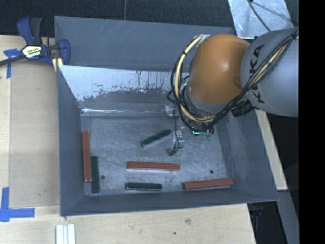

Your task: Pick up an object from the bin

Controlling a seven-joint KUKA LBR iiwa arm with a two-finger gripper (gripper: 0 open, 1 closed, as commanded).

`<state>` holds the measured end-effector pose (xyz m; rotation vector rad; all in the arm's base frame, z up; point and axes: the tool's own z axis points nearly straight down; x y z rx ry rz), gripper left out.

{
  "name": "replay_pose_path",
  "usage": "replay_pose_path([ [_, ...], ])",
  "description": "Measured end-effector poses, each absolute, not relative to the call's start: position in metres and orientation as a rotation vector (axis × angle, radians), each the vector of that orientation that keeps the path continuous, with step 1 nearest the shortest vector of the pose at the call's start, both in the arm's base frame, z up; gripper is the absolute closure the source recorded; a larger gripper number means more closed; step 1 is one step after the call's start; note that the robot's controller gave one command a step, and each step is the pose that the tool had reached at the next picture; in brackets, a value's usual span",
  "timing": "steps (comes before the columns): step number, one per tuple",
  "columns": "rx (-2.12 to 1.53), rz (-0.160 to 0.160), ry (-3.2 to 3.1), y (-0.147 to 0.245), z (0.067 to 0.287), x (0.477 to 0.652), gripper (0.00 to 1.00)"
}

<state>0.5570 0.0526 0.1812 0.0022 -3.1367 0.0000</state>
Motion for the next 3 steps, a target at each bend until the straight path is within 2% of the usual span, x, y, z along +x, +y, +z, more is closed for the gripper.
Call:
replay_pose_path([
  [1, 0.035, 0.002, -3.136, 0.019, 0.079, 0.584, 0.0],
  [2, 0.036, 0.0, -3.144, 0.021, 0.084, 0.586, 1.0],
  [3, -0.013, 0.0, -3.152, 0.016, 0.215, 0.547, 1.0],
])
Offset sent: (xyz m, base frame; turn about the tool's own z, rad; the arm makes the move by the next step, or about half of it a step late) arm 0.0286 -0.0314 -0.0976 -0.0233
